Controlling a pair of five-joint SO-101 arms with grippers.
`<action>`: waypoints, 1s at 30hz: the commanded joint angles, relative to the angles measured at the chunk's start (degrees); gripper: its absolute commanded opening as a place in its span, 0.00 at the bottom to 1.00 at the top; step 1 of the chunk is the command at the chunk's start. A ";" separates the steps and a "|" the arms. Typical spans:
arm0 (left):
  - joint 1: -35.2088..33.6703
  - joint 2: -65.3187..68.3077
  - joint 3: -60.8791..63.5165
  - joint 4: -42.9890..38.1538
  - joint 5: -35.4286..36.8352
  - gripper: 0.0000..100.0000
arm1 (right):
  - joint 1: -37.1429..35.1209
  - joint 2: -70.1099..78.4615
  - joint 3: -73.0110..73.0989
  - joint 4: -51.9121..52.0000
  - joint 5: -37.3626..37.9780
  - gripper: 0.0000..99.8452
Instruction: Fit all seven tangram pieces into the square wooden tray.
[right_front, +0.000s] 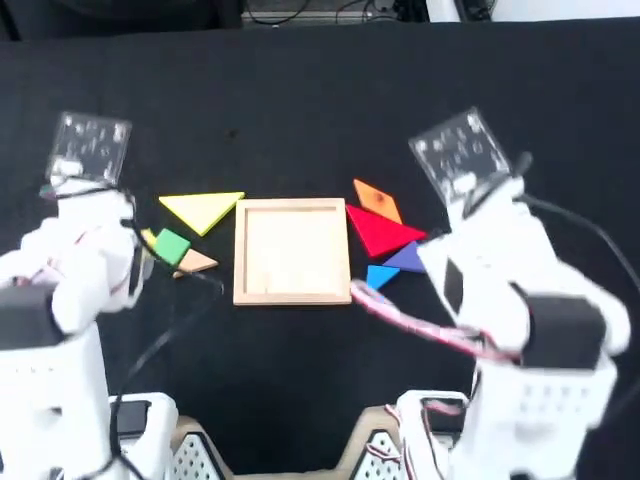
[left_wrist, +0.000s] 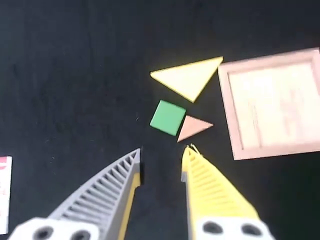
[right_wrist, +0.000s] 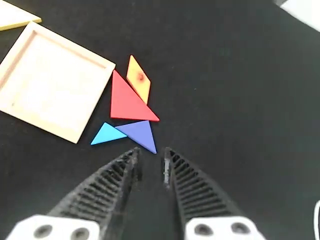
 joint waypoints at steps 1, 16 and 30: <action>0.40 10.37 -14.02 6.15 -5.80 0.15 | -2.37 5.93 -5.23 1.58 -0.44 0.16; -5.93 26.02 10.15 -22.59 1.67 0.22 | -10.73 29.58 -0.40 -9.14 12.66 0.19; -6.99 0.79 43.12 -47.30 19.16 0.22 | -9.93 51.30 1.54 -16.26 18.20 0.19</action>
